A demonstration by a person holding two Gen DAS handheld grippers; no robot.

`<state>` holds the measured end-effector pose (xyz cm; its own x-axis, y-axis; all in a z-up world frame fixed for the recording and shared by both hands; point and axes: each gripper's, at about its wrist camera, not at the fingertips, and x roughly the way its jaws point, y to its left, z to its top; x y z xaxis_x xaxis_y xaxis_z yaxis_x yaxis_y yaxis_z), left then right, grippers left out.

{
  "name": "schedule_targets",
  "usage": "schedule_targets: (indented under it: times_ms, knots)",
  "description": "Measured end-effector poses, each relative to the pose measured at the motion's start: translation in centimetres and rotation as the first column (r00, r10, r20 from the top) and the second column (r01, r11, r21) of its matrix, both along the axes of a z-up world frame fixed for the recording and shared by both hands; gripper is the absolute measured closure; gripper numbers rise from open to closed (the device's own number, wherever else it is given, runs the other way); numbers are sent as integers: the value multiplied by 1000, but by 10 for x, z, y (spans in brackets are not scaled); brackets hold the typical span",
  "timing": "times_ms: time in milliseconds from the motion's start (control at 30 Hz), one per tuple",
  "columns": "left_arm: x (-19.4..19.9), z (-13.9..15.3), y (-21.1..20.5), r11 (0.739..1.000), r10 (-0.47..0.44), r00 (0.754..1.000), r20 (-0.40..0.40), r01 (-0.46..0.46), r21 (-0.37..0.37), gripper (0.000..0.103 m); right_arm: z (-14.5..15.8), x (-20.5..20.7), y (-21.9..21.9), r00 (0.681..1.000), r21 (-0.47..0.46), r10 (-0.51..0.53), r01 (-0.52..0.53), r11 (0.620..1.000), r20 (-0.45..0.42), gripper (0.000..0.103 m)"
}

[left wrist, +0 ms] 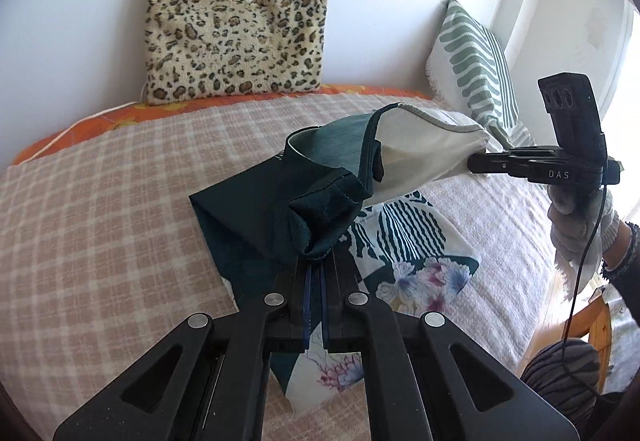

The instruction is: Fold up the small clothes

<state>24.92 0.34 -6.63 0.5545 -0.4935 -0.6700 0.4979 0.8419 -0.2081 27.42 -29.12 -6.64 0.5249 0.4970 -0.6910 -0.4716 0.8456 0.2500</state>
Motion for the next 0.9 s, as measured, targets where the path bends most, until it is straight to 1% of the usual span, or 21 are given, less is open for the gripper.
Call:
schedule_targets:
  times_ms: [67, 133, 233, 300, 333, 400, 467, 500, 567, 600, 633, 667, 700, 733, 767, 800, 833, 867, 900]
  knots:
    - [-10, -6, 1, 999, -10, 1000, -3, 10, 32, 101, -9, -11, 1, 1000, -33, 10, -10, 999, -3, 98]
    - [-19, -10, 3, 997, -28, 1000, 7, 28, 65, 101, -17, -22, 4, 1000, -80, 17, -17, 997, 7, 98]
    - [-30, -15, 5, 991, -55, 998, 27, 51, 126, 101, -30, -36, 5, 1000, -124, 28, -27, 992, 6, 98]
    - [-35, -22, 7, 985, -68, 997, 18, 65, 157, 101, -39, -45, 7, 999, -187, 31, -25, 982, 28, 98]
    - [-39, -25, 6, 982, -79, 997, 17, 75, 175, 101, -44, -50, 7, 999, -200, 36, -30, 979, 26, 98]
    - [-48, -33, 3, 966, -110, 994, 16, 103, 237, 101, -55, -58, 7, 999, -226, 47, -41, 973, 19, 98]
    - [-55, -39, 1, 947, -127, 992, 11, 118, 298, 100, -65, -64, 6, 999, -287, 36, -26, 957, 31, 98]
    - [-59, -41, 2, 941, -131, 991, 8, 121, 316, 100, -68, -67, 4, 999, -312, 29, -15, 950, 39, 98]
    - [-64, -41, 8, 942, -119, 993, 3, 112, 317, 100, -69, -74, -5, 999, -312, 23, -15, 950, 23, 98]
    - [-65, -38, 14, 950, -103, 995, 6, 97, 297, 100, -67, -78, -11, 1000, -297, 10, -3, 955, 21, 98]
    - [-66, -34, 19, 961, -82, 997, 12, 76, 266, 97, -63, -81, -18, 1000, -273, -14, 17, 962, 13, 98]
    - [-66, -30, 24, 973, -59, 998, 13, 55, 225, 95, -59, -84, -24, 1000, -227, -31, 29, 973, -5, 97]
    - [-65, -27, 28, 982, -50, 999, 13, 47, 181, 94, -54, -86, -30, 999, -169, -37, 33, 985, -25, 94]
    - [-65, -24, 28, 987, -48, 999, 20, 45, 153, 92, -51, -88, -34, 998, -111, -41, 36, 993, -45, 83]
    - [-64, -23, 25, 988, -46, 999, 26, 41, 147, 91, -50, -87, -36, 996, -59, -42, 38, 998, -77, 74]
    - [-62, -24, 21, 988, -54, 998, 30, 49, 148, 90, -50, -86, -36, 994, -19, -45, 43, 999, -101, 58]
    - [-61, -24, 14, 985, -68, 997, 36, 62, 160, 90, -51, -86, -32, 994, -3, -48, 48, 999, -101, 54]
    - [-61, -26, 6, 981, -84, 996, 44, 75, 180, 90, -51, -85, -26, 995, -27, -54, 52, 998, -80, 54]
    - [-61, -27, -2, 976, -102, 994, 48, 90, 198, 87, -52, -85, -16, 997, -77, -61, 57, 995, -48, 54]
